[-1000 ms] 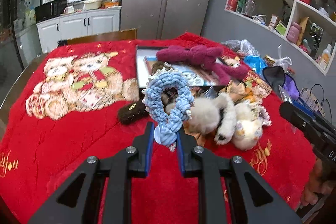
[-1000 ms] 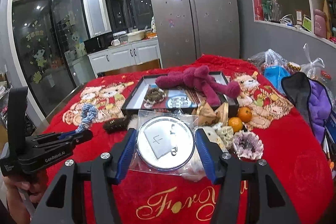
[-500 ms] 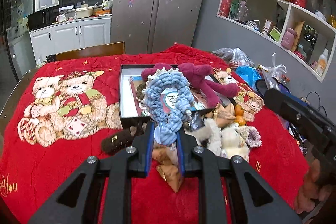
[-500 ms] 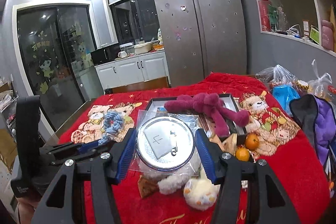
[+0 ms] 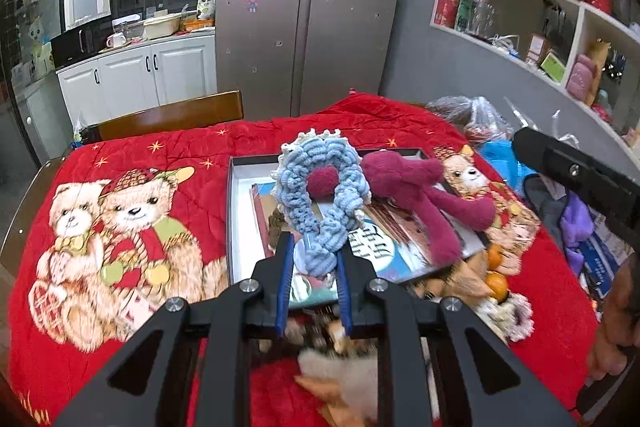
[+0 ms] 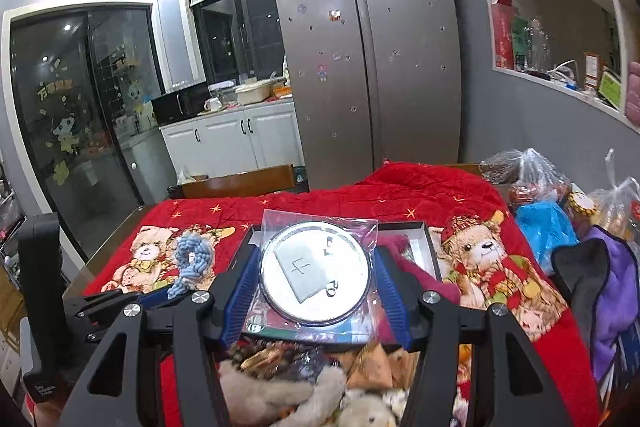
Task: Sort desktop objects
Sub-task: 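Lift the blue hair tie and the bagged tin and carry them over the box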
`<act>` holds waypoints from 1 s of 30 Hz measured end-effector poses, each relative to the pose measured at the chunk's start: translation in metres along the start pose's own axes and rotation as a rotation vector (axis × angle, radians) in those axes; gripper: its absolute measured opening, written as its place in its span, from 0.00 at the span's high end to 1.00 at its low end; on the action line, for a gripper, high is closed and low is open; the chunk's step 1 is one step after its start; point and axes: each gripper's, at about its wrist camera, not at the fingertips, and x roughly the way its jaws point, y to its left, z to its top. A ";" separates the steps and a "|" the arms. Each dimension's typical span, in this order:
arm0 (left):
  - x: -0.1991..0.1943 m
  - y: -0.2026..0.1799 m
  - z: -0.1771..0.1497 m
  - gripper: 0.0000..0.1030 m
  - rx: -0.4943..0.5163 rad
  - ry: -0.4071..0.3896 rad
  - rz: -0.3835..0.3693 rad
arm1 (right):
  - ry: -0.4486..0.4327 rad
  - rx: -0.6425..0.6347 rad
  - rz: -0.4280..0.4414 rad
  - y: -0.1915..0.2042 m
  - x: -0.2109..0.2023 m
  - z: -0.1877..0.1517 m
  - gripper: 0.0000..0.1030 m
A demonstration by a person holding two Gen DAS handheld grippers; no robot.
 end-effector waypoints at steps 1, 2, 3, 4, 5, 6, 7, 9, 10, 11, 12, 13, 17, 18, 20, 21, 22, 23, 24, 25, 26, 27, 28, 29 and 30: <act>0.011 0.002 0.001 0.80 -0.006 0.015 0.005 | 0.016 0.000 -0.003 -0.002 0.012 0.002 0.43; 0.020 0.004 0.002 0.80 -0.012 0.031 0.007 | 0.027 0.001 -0.005 -0.004 0.018 0.001 0.43; 0.030 0.007 0.002 0.80 -0.023 0.046 0.007 | 0.044 0.004 -0.006 -0.006 0.029 0.001 0.43; 0.039 0.009 0.000 0.80 -0.033 0.060 0.008 | 0.061 0.008 -0.004 -0.006 0.039 -0.001 0.43; 0.047 0.012 -0.002 0.80 -0.041 0.073 0.010 | 0.082 0.011 0.000 -0.007 0.050 -0.003 0.43; 0.056 0.015 -0.004 0.80 -0.046 0.086 0.016 | 0.102 0.014 0.001 -0.008 0.062 -0.006 0.43; 0.063 0.016 -0.008 0.80 -0.049 0.096 0.022 | 0.119 0.013 0.000 -0.007 0.071 -0.010 0.43; 0.075 0.019 -0.011 0.80 -0.053 0.115 0.025 | 0.154 0.015 0.000 -0.009 0.091 -0.020 0.43; 0.080 0.021 -0.013 0.80 -0.051 0.121 0.022 | 0.168 0.023 0.000 -0.010 0.097 -0.024 0.43; 0.083 0.023 -0.014 0.80 -0.048 0.125 0.022 | 0.184 0.033 0.008 -0.012 0.105 -0.029 0.43; 0.086 0.024 -0.016 0.80 -0.045 0.125 0.023 | 0.192 0.039 0.014 -0.013 0.109 -0.032 0.43; 0.088 0.026 -0.017 0.80 -0.046 0.124 0.020 | 0.201 0.048 0.021 -0.014 0.114 -0.036 0.43; 0.103 0.031 -0.019 0.80 -0.049 0.153 0.011 | 0.228 0.046 0.017 -0.019 0.126 -0.045 0.43; 0.105 0.032 -0.019 0.80 -0.048 0.152 0.015 | 0.229 0.043 0.014 -0.019 0.127 -0.045 0.43; 0.109 0.032 -0.021 0.80 -0.043 0.160 0.018 | 0.237 0.045 0.018 -0.022 0.130 -0.046 0.43; 0.112 0.033 -0.022 0.80 -0.047 0.167 0.016 | 0.240 0.043 0.021 -0.020 0.132 -0.046 0.43; 0.114 0.033 -0.024 0.80 -0.047 0.175 0.015 | 0.242 0.041 0.020 -0.020 0.132 -0.046 0.43; 0.117 0.033 -0.025 0.80 -0.046 0.183 0.013 | 0.248 0.036 0.017 -0.020 0.134 -0.047 0.43; 0.119 0.033 -0.026 0.80 -0.044 0.187 0.016 | 0.259 0.030 0.019 -0.019 0.137 -0.050 0.43; 0.120 0.032 -0.026 0.80 -0.040 0.189 0.021 | 0.265 0.028 0.022 -0.017 0.139 -0.051 0.43; 0.121 0.031 -0.027 0.80 -0.035 0.193 0.024 | 0.273 0.026 0.023 -0.016 0.141 -0.053 0.43; 0.121 0.031 -0.028 0.80 -0.033 0.194 0.023 | 0.280 0.021 0.024 -0.016 0.144 -0.054 0.43; 0.121 0.030 -0.027 0.80 -0.033 0.194 0.021 | 0.285 0.017 0.023 -0.014 0.145 -0.055 0.43; 0.121 0.030 -0.028 0.80 -0.031 0.193 0.021 | 0.287 0.016 0.024 -0.013 0.146 -0.056 0.43; 0.121 0.029 -0.027 0.80 -0.029 0.192 0.024 | 0.292 0.014 0.027 -0.012 0.147 -0.056 0.43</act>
